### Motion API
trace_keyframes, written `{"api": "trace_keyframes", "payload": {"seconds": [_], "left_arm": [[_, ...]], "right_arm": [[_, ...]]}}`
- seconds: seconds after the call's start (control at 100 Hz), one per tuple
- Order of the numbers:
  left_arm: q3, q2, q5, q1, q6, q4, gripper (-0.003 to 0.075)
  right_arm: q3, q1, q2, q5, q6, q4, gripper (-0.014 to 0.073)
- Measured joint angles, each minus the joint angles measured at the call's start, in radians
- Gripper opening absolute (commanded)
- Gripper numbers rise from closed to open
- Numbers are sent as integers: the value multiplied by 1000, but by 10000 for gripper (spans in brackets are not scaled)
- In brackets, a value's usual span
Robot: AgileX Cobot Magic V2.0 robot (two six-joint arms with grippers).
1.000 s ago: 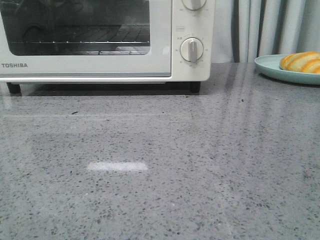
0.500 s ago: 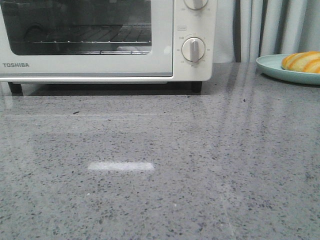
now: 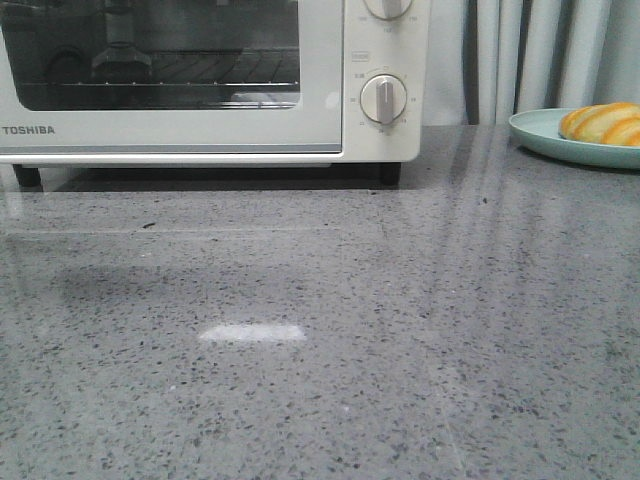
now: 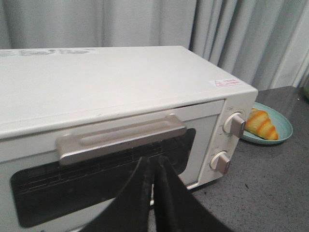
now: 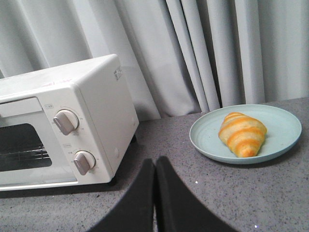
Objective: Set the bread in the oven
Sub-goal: 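Move the left gripper to the toaster oven door handle, then pull the oven door handle down with the left gripper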
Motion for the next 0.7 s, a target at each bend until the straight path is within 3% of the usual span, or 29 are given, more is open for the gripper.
{"api": "trace_keyframes", "payload": {"seconds": [0.3,0.7], "left_arm": [[-152,247,-48,-53,11,-2,-21],[-165,377,-48,-53,11,66,-21]], "right_arm": [[0,0,0,112,0,0,-69],[0,0,0,147,0,0,-69]]}}
